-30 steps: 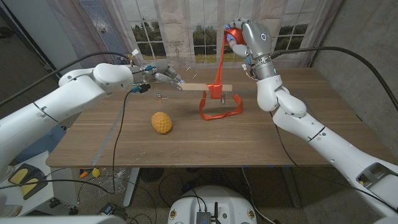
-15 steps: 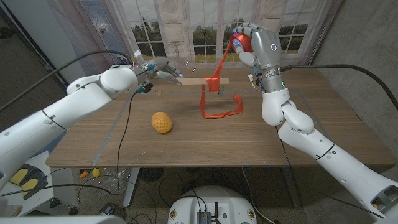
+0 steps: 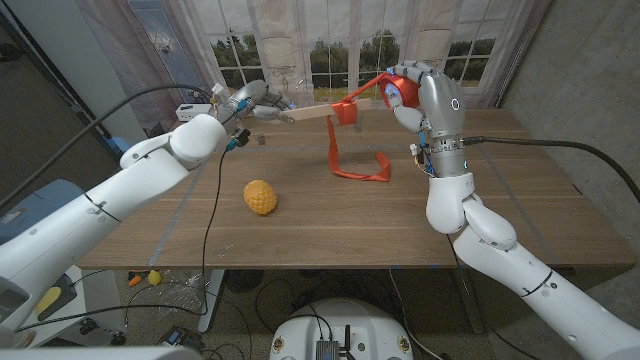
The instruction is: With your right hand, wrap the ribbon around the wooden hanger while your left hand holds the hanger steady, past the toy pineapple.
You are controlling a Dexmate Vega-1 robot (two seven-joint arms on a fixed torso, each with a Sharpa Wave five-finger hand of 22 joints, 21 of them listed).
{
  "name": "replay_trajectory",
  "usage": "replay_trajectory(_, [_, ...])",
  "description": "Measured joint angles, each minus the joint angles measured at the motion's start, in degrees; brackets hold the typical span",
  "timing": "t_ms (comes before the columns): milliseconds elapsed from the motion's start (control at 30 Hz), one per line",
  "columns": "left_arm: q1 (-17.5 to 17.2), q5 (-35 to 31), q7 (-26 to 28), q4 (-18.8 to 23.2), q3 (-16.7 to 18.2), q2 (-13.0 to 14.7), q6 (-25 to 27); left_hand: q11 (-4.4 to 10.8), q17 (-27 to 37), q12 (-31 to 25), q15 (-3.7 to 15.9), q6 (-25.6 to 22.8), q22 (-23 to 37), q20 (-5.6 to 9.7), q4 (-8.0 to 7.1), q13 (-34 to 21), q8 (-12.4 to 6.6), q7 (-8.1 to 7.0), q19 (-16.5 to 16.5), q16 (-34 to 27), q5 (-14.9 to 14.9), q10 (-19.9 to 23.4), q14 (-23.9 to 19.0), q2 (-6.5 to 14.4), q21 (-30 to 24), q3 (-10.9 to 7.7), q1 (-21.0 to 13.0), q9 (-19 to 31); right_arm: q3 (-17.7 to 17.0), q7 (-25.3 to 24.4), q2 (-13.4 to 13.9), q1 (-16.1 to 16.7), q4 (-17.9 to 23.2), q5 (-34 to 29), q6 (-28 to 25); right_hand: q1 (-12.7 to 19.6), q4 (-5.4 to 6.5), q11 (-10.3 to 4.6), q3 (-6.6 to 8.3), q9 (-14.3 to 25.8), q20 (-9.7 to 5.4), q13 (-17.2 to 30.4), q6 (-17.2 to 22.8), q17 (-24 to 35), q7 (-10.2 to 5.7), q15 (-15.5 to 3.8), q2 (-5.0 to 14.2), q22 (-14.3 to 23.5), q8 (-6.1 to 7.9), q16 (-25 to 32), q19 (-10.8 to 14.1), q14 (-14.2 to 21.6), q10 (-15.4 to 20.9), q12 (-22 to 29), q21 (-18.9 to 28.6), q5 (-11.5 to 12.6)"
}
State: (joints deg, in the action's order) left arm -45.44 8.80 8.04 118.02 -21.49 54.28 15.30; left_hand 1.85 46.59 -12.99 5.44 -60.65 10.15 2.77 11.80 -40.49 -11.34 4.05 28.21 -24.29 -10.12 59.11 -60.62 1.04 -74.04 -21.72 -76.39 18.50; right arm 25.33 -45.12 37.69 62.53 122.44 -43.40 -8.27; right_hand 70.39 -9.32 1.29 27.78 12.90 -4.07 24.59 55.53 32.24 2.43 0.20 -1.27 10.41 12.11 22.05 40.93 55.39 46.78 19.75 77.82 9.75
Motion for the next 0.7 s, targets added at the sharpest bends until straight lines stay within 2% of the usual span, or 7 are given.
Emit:
replay_trajectory(400, [-3.2, -1.1, 2.9, -0.3, 2.4, -2.3, -3.2, 0.0, 0.0, 0.0, 0.0, -0.6, 0.0, 0.0, 0.0, 0.0, -0.17, -0.05, 0.0, 0.2, 0.0, 0.0, 0.0, 0.1, 0.0, 0.0, 0.1, 0.0, -0.9, 1.6, -1.3, 6.1, 2.9, 1.4, -2.0, 0.0, 0.0, 0.25, -0.01, 0.0, 0.0, 0.2, 0.0, 0.1, 0.0, 0.0, 0.0, 0.0, 0.0, 0.0, 0.0, 0.0, 0.1, -0.2, 0.5, -0.1])
replay_trajectory(600, [-3.6, 0.8, 3.0, -0.3, 2.8, -2.5, -5.0, 0.0, 0.0, 0.0, 0.0, -0.7, 0.0, 0.0, 0.0, 0.0, -0.16, -0.05, 0.0, 0.2, 0.0, 0.0, 0.0, 0.1, 0.0, 0.0, 0.1, 0.0, -0.9, 2.0, -2.0, 8.1, 3.7, 1.6, -2.4, 0.0, 0.01, 0.14, -0.01, 0.0, 0.01, 0.3, 0.0, 0.1, 0.0, 0.01, 0.0, -0.2, 0.0, 0.0, 0.0, 0.0, 0.2, 0.0, 0.4, -0.1])
replay_trajectory(633, [-4.6, 1.3, 2.8, -0.8, 4.1, -3.4, -5.2, 0.0, 0.0, 0.0, 0.0, -0.7, 0.0, 0.0, 0.0, 0.0, -0.15, -0.05, 0.0, 0.2, 0.0, 0.0, 0.0, 0.1, 0.0, 0.0, 0.1, 0.0, -0.9, 3.7, -2.1, 8.4, 3.8, 2.4, -4.4, 0.1, 0.01, 0.14, -0.01, 0.0, 0.01, 0.3, 0.0, 0.1, 0.0, 0.01, -0.1, -0.3, 0.0, 0.0, 0.0, 0.0, 0.2, 0.0, 0.4, -0.1])
replay_trajectory(700, [-4.6, 2.0, 2.5, -0.8, 4.1, -3.4, -5.6, 0.0, 0.0, 0.0, 0.0, -0.7, 0.0, 0.0, 0.0, 0.0, -0.13, -0.05, 0.0, 0.2, 0.1, 0.0, 0.0, 0.1, 0.0, 0.0, 0.1, 0.0, -0.9, 3.7, -2.3, 8.7, 3.9, 2.4, -4.4, 0.1, 0.01, 0.14, -0.01, 0.0, 0.01, 0.3, 0.0, 0.1, 0.0, 0.01, -0.13, -0.3, 0.0, -0.1, 0.0, 0.0, 0.3, 0.0, 0.4, -0.2])
